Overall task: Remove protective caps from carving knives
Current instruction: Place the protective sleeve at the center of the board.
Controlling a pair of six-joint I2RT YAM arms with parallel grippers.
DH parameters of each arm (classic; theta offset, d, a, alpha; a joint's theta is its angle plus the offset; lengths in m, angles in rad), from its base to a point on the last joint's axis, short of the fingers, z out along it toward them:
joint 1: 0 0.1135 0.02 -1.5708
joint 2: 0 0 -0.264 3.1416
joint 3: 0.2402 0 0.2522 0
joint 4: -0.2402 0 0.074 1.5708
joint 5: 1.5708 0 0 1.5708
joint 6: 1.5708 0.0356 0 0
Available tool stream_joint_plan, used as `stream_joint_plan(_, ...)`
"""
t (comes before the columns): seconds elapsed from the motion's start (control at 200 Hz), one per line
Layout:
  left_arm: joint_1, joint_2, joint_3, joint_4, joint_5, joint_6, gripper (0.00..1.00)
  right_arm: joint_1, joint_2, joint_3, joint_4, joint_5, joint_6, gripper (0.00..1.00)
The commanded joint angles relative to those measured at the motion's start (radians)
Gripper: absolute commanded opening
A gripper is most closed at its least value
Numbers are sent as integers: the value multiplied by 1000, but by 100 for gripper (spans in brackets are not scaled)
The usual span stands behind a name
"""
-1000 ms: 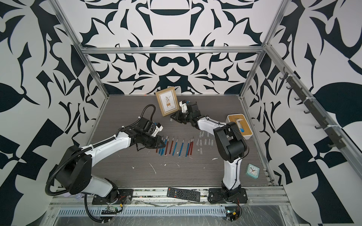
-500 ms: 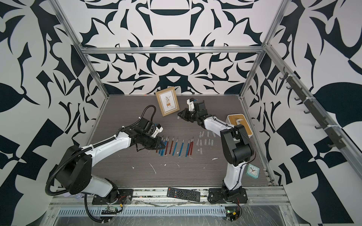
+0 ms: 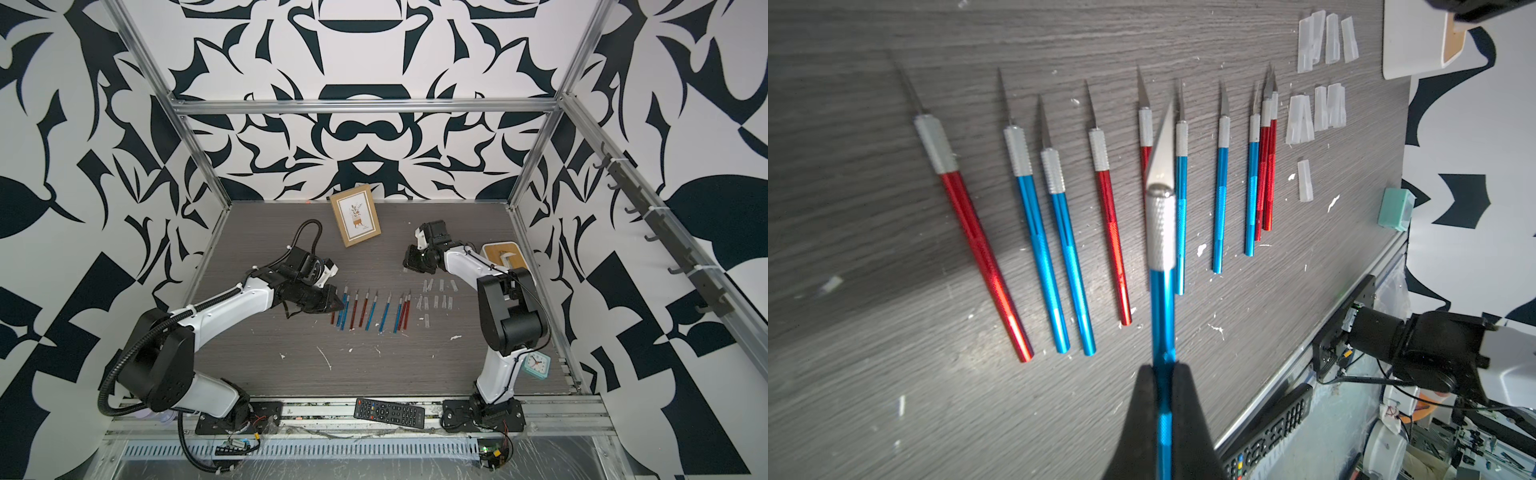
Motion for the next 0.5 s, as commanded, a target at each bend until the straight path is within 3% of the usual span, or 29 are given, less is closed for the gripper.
stream_joint_plan(0.0,9,-22,-18,-36,-8,25,0,10,20,55,-103,89,-62,8)
stream_joint_plan(0.495,13,-24,-21,-44,-16,29,0,14,117,93,-124,138,-77,9)
